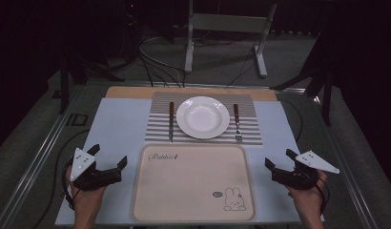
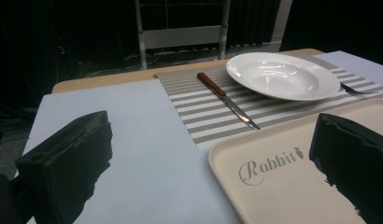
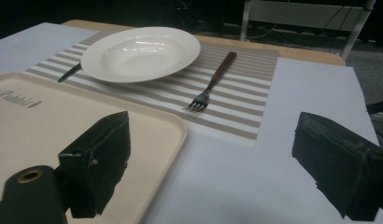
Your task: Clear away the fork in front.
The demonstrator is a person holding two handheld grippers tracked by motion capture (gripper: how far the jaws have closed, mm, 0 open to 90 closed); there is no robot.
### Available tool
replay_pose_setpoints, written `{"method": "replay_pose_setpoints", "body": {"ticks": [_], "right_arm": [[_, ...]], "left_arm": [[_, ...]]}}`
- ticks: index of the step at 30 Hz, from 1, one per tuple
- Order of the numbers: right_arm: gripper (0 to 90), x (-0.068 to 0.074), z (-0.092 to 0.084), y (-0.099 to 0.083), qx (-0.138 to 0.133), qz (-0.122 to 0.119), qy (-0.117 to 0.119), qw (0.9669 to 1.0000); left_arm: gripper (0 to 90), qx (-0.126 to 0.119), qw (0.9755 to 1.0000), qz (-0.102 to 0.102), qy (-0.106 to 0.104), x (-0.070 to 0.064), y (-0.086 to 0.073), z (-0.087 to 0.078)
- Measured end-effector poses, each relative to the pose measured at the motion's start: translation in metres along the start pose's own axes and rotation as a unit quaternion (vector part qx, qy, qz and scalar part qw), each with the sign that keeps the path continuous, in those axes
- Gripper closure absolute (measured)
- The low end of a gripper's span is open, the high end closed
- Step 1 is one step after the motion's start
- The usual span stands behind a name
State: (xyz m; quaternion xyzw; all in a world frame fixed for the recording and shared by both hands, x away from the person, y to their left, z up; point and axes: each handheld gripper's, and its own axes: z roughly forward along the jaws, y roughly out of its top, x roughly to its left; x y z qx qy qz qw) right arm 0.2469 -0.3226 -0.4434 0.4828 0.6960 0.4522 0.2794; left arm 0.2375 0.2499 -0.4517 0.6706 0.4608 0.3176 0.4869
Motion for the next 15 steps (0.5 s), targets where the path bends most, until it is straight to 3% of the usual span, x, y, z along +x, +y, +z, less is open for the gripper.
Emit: {"method": "replay_pose_setpoints", "body": {"ticks": [15], "right_arm": [[11.3,-0.008,0.01,0.024,-0.008,0.001,-0.008,0.9999]], "left_arm": [[0.2,-0.002,1.0,0.0,0.0,0.0,0.0,0.0]]}}
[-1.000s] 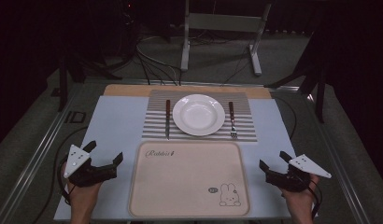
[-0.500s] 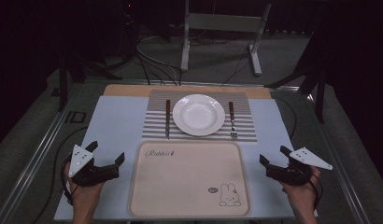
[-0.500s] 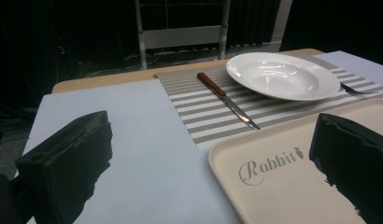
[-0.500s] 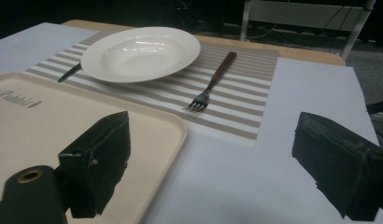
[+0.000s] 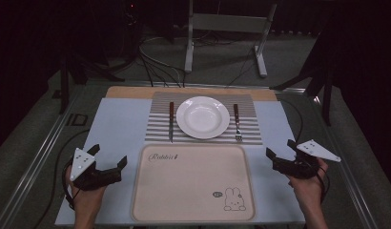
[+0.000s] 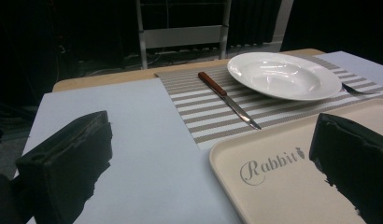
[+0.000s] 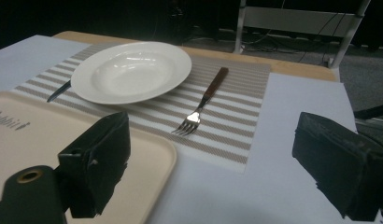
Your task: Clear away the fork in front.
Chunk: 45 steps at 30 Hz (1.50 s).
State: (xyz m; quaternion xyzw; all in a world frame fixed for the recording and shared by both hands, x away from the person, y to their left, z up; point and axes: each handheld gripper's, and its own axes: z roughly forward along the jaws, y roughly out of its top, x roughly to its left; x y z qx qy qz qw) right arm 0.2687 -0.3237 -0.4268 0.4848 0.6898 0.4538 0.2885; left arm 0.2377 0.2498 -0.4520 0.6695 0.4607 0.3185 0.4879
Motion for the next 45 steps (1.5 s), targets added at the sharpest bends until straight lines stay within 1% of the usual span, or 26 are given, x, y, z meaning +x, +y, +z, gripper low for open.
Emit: {"method": "replay_pose_setpoints", "body": {"ticks": [4,17,23,35,39,45], "right_arm": [[11.2,-0.002,0.003,0.005,-0.004,-0.001,-0.001,1.0],[11.0,-0.005,0.017,0.02,-0.004,-0.005,0.0,1.0],[11.1,-0.006,0.026,0.027,0.001,-0.008,0.002,1.0],[11.0,-0.009,0.044,0.046,0.004,0.002,0.004,1.0],[11.1,-0.011,0.05,0.05,0.006,0.006,0.004,1.0],[11.0,-0.012,0.06,0.056,0.013,0.007,0.001,0.9999]], "left_arm": [[0.2,0.001,1.0,0.001,-0.001,-0.001,0.0,0.0],[0.2,0.003,1.0,0.003,-0.001,-0.001,0.0,0.0],[0.2,0.005,1.0,0.004,-0.001,-0.002,-0.001,0.001],[0.2,0.006,1.0,0.004,0.0,-0.001,-0.001,0.001],[0.2,0.007,1.0,0.004,0.0,-0.001,-0.001,0.001],[0.2,0.006,1.0,0.004,0.001,-0.001,-0.002,0.002]]}}
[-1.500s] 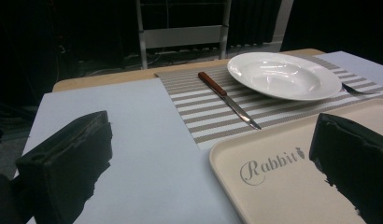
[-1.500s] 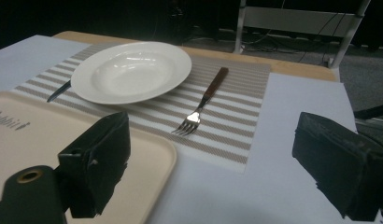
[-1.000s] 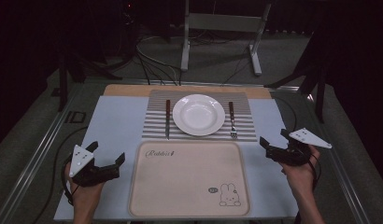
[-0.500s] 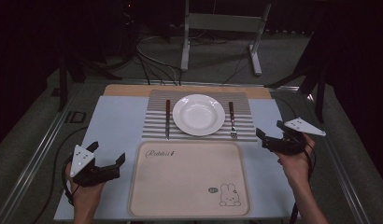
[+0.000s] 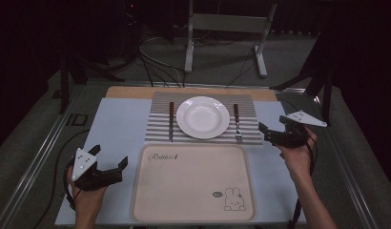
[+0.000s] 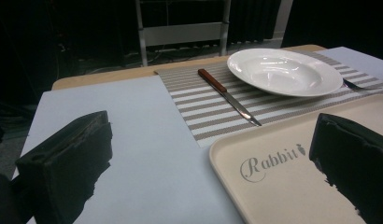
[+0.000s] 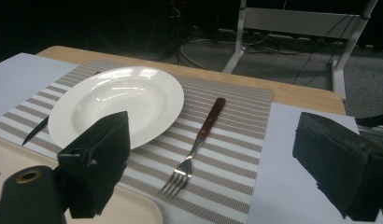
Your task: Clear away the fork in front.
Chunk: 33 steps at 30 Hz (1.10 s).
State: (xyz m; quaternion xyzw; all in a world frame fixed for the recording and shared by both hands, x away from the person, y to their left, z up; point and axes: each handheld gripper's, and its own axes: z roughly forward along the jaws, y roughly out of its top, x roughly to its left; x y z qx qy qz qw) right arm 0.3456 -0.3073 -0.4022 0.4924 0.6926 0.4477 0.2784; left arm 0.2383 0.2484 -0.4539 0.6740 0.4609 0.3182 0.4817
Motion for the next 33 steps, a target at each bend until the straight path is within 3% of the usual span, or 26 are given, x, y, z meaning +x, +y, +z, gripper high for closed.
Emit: {"method": "replay_pose_setpoints", "body": {"ticks": [12,20,33], "right_arm": [[11.0,-0.002,0.018,0.018,0.004,0.005,-0.005,1.0],[11.1,-0.008,0.028,0.031,0.001,0.026,-0.012,0.9996],[11.0,-0.017,0.049,0.048,0.013,0.027,-0.038,0.9988]], "left_arm": [[0.2,0.002,1.0,0.0,0.0,0.001,0.0,0.0],[0.2,0.003,1.0,0.0,0.001,0.001,-0.001,0.001],[0.2,0.004,1.0,0.002,0.001,0.001,-0.001,0.001]]}}
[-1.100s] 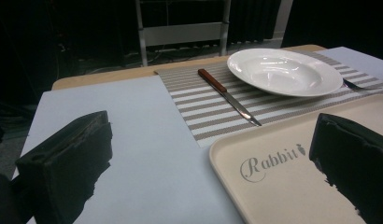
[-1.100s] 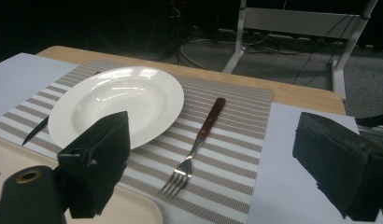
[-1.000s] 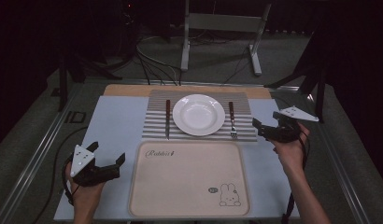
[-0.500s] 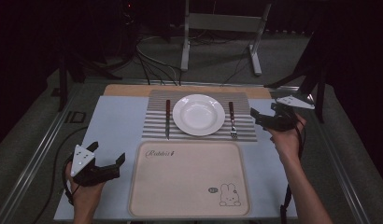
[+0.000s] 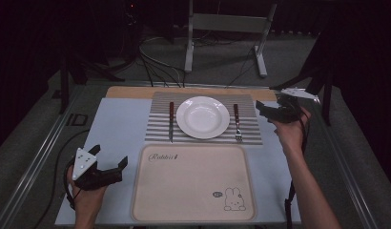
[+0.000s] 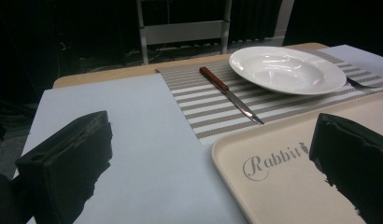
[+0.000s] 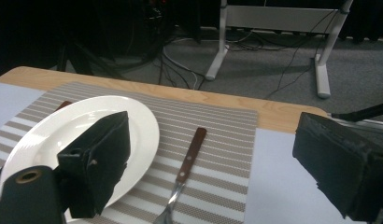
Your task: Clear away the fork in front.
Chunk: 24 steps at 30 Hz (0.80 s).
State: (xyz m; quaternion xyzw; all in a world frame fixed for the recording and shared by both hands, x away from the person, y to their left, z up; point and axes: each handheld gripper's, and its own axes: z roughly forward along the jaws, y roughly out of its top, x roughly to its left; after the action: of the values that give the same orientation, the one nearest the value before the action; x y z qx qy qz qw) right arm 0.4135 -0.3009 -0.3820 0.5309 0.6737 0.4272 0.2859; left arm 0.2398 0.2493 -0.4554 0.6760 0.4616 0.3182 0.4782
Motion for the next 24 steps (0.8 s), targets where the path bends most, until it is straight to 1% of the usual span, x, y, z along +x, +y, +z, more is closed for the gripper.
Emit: {"method": "replay_pose_setpoints", "body": {"ticks": [6,7,11,12,13,17,24], "right_arm": [[11.1,-0.001,0.009,0.003,0.003,0.001,-0.006,1.0],[11.1,-0.001,0.014,0.003,0.008,-0.002,-0.01,0.9999],[11.0,-0.001,0.025,0.001,0.018,0.001,-0.013,0.9998],[11.0,-0.001,0.025,0.001,0.018,0.001,-0.013,0.9998],[11.1,0.0,0.031,0.0,0.025,0.001,-0.015,0.9996],[11.0,0.0,0.043,-0.005,0.036,0.004,-0.017,0.9992],[11.1,0.002,0.059,-0.011,0.051,0.004,-0.022,0.9984]], "left_arm": [[0.2,0.001,1.0,0.001,0.001,0.0,0.0,0.0],[0.2,0.001,1.0,0.001,0.001,0.0,0.0,0.0],[0.2,0.001,1.0,0.001,0.002,0.0,0.0,0.0],[0.2,0.001,1.0,0.001,0.002,0.0,0.0,0.0],[0.2,0.001,1.0,0.002,0.002,0.0,0.0,0.0],[0.2,0.002,1.0,0.004,0.001,0.0,0.0,0.0],[0.2,0.002,1.0,0.005,0.001,0.0,0.0,0.0]]}}
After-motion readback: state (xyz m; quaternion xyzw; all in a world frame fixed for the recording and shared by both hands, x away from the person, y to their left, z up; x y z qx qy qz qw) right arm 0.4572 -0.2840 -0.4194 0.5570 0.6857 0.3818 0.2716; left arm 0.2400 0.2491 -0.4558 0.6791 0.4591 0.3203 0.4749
